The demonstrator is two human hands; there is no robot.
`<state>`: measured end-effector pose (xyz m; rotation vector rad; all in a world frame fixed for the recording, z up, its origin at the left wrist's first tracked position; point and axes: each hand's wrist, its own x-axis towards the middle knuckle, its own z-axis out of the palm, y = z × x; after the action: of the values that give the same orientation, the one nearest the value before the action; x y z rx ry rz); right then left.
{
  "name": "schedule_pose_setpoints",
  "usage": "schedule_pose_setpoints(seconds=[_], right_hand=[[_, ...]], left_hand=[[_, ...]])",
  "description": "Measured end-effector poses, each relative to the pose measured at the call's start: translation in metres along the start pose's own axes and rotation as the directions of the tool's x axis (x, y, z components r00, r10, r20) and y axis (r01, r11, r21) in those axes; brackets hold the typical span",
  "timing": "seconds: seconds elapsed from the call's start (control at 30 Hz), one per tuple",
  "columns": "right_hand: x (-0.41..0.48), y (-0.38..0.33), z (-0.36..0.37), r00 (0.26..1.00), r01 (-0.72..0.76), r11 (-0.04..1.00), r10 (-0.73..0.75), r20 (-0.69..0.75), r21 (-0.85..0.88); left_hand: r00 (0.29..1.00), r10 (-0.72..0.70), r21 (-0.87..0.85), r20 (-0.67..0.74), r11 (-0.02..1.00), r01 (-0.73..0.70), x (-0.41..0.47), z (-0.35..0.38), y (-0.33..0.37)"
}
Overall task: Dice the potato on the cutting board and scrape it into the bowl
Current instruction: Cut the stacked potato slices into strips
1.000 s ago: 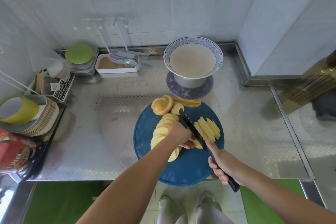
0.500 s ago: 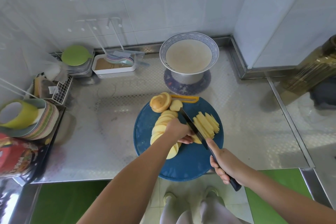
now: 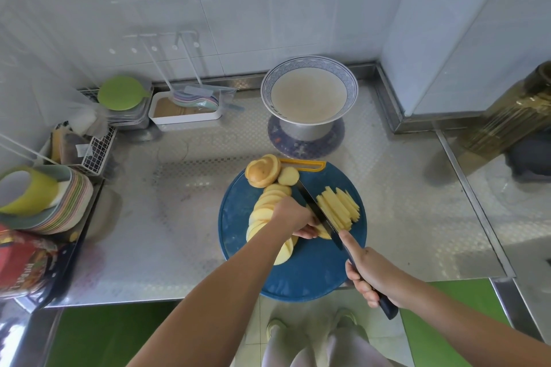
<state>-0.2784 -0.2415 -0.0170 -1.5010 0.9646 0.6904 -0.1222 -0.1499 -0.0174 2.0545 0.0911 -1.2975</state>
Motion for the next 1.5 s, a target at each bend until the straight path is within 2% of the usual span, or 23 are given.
schedule_pose_setpoints(seconds=[0.3, 0.5, 0.63, 0.73, 0.93, 1.07, 1.5], right_hand=[[0.007, -0.007, 0.007, 0.998, -0.055, 0.998, 0.055, -0.02, -0.01], [0.021, -0.013, 0.016, 0.99, -0.104, 0.994, 0.099, -0.103, -0.045], [0.027, -0.013, 0.025, 0.98, -0.14, 0.99, 0.138, -0.146, -0.005], [0.031, -0.009, 0.027, 0.979, -0.09, 0.996, 0.09, -0.182, 0.012], [0.025, -0.007, 0.007, 0.997, -0.055, 0.981, 0.063, -0.038, 0.186], [0.019, -0.001, 0.004, 0.999, -0.027, 0.973, 0.021, 0.028, 0.23], [-0.009, 0.016, -0.012, 0.999, -0.015, 0.97, 0.002, 0.051, 0.241]], left_hand=[[1.0, 0.02, 0.004, 0.012, 1.0, -0.02, 0.003, -0.001, -0.003], [0.999, 0.021, -0.021, 0.034, 1.0, -0.02, 0.003, 0.001, -0.009], [0.999, 0.021, -0.037, 0.043, 0.999, -0.019, 0.004, -0.001, -0.01], [0.999, 0.022, -0.035, 0.046, 0.999, -0.02, 0.006, -0.002, -0.011], [0.999, 0.028, -0.062, 0.037, 0.998, -0.026, 0.007, -0.003, -0.012], [0.999, 0.031, -0.08, 0.042, 0.996, -0.027, 0.003, -0.004, -0.011], [0.997, 0.07, -0.105, 0.044, 0.992, -0.066, 0.005, -0.002, -0.013]])
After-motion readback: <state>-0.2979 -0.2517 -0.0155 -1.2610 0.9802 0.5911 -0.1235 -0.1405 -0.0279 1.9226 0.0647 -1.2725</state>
